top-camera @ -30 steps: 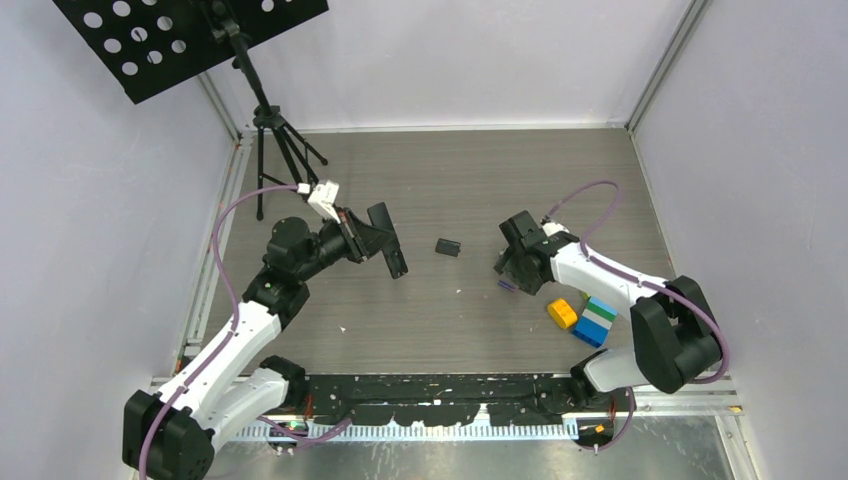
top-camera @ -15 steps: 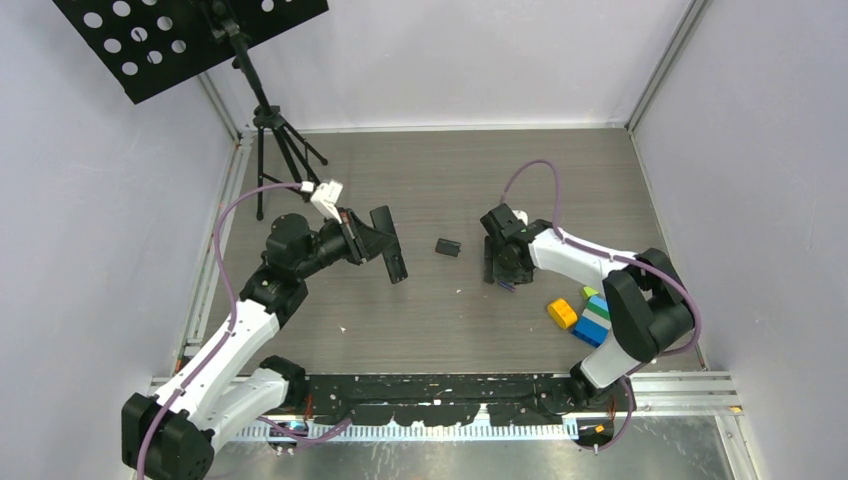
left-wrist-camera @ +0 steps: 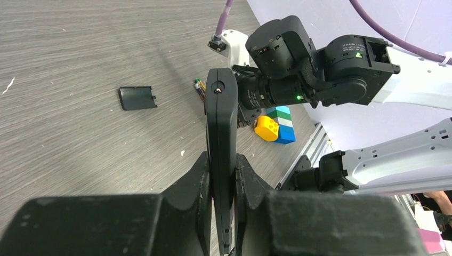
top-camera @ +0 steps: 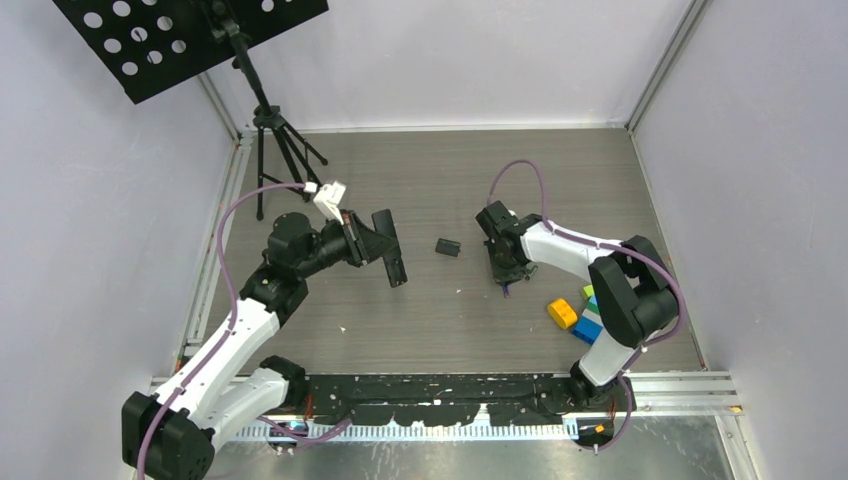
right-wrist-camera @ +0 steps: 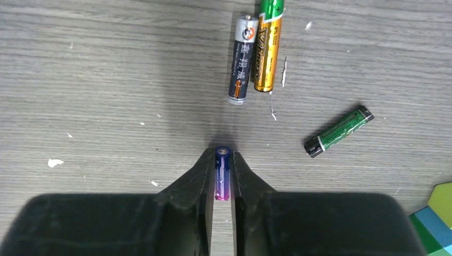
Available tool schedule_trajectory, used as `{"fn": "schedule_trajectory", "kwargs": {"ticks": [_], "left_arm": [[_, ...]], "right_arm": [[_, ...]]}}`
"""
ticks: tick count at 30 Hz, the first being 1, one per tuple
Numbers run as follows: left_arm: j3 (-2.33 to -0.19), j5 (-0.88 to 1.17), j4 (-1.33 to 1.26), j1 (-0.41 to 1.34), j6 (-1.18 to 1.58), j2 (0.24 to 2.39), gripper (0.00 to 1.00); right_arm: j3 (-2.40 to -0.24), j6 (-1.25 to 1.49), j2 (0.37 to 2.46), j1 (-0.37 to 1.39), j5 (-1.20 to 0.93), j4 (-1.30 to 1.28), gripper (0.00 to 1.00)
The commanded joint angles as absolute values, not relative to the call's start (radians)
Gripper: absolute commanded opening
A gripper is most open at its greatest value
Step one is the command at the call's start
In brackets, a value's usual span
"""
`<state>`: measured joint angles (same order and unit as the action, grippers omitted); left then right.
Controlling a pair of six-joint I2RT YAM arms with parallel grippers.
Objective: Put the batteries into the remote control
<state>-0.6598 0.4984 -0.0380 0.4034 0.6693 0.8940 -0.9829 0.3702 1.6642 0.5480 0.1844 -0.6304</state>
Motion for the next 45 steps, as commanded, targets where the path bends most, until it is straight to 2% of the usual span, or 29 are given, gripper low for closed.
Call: {"fn": "schedule_trajectory", "kwargs": {"ticks": [1, 2, 9, 16, 22, 37, 45], "left_arm": [[-0.710, 0.520, -0.060, 0.397, 0.659, 0.887, 0.00], [-0.710, 0.523, -0.065, 0.397, 0.664, 0.887, 0.00], [-0.704, 0.549, -0.160, 0.397, 0.744, 0.911, 0.00], [-0.693, 0.605, -0.419, 0.396, 0.958, 0.998, 0.00], [-0.700, 0.653, -0.613, 0.396, 1.108, 1.084, 0.00], [-0.738, 0.634, -0.632, 0.396, 1.181, 1.124, 0.00], [-0.758, 0.640, -0.626, 0.396, 1.236, 1.134, 0.00]], "right_arm": [[-1.019, 0.373, 1.679, 0.548, 0.180, -0.626, 0.05], [-1.020, 0.380, 1.681, 0.548, 0.177, -0.628, 0.01], [-1.014, 0.446, 1.556, 0.560, 0.190, -0.566, 0.00], [-1.050, 0.538, 1.273, 0.786, 0.246, -0.328, 0.00], [-1.045, 0.549, 1.143, 0.899, 0.276, -0.089, 0.01], [-1.029, 0.494, 1.047, 0.932, 0.174, 0.032, 0.01], [-1.040, 0.442, 1.089, 0.956, 0.134, 0.008, 0.01]]}}
